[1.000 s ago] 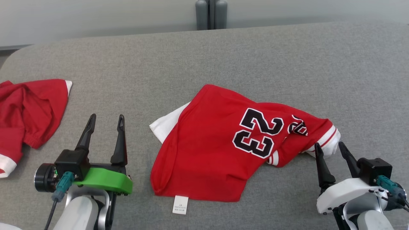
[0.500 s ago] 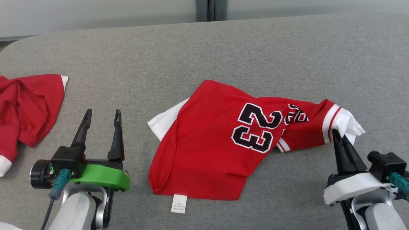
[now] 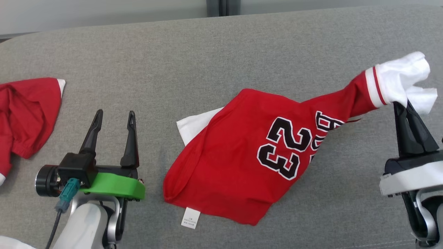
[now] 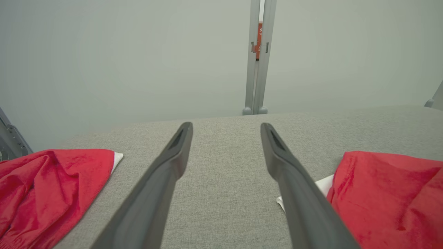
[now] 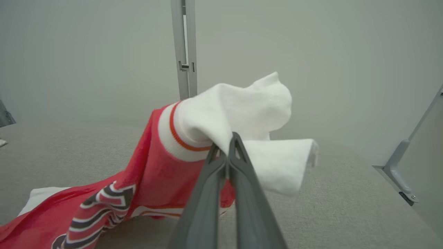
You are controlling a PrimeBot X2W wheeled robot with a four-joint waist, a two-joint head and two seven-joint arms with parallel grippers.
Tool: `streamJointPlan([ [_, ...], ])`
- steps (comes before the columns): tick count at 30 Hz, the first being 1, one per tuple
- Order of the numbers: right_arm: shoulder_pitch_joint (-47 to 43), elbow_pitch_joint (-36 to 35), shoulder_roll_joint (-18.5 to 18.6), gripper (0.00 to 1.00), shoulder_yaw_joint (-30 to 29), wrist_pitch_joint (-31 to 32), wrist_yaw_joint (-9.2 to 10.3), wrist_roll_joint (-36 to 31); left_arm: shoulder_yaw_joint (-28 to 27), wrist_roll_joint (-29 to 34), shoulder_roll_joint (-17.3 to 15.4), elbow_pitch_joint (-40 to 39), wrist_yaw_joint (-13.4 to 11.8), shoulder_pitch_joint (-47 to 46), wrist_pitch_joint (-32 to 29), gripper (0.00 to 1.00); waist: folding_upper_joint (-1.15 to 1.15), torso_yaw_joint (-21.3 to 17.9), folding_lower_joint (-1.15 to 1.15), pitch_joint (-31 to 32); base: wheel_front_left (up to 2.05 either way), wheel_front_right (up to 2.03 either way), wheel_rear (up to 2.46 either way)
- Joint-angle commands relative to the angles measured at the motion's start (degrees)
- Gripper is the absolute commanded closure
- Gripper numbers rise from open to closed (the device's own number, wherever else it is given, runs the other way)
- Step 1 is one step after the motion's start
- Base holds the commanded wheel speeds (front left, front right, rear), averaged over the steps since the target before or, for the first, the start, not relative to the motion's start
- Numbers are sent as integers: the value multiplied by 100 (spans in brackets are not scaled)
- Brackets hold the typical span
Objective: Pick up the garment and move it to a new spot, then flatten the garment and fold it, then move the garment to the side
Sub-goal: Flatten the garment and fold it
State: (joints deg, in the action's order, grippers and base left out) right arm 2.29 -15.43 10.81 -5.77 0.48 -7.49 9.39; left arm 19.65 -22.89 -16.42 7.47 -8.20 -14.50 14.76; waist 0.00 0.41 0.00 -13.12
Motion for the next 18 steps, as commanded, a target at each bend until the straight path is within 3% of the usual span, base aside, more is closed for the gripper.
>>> streamJointPlan([
  [1, 180, -19, 74, 100, 102, 60, 0, 34, 12, 57, 32, -20, 6, -129, 35, 0, 0, 111, 0, -127, 0, 0, 0],
  [9, 1447, 547, 457, 100, 996, 267, 0, 305, 178, 123, 236, 60, 146, -539, 47, 0, 0, 561, 0, -598, 0, 0, 0],
  [18, 2693, 2168, 553, 100, 1806, 78, 0, 565, 240, 244, 597, 212, 316, -891, 43, 0, 0, 1135, 0, -987, 0, 0, 0],
])
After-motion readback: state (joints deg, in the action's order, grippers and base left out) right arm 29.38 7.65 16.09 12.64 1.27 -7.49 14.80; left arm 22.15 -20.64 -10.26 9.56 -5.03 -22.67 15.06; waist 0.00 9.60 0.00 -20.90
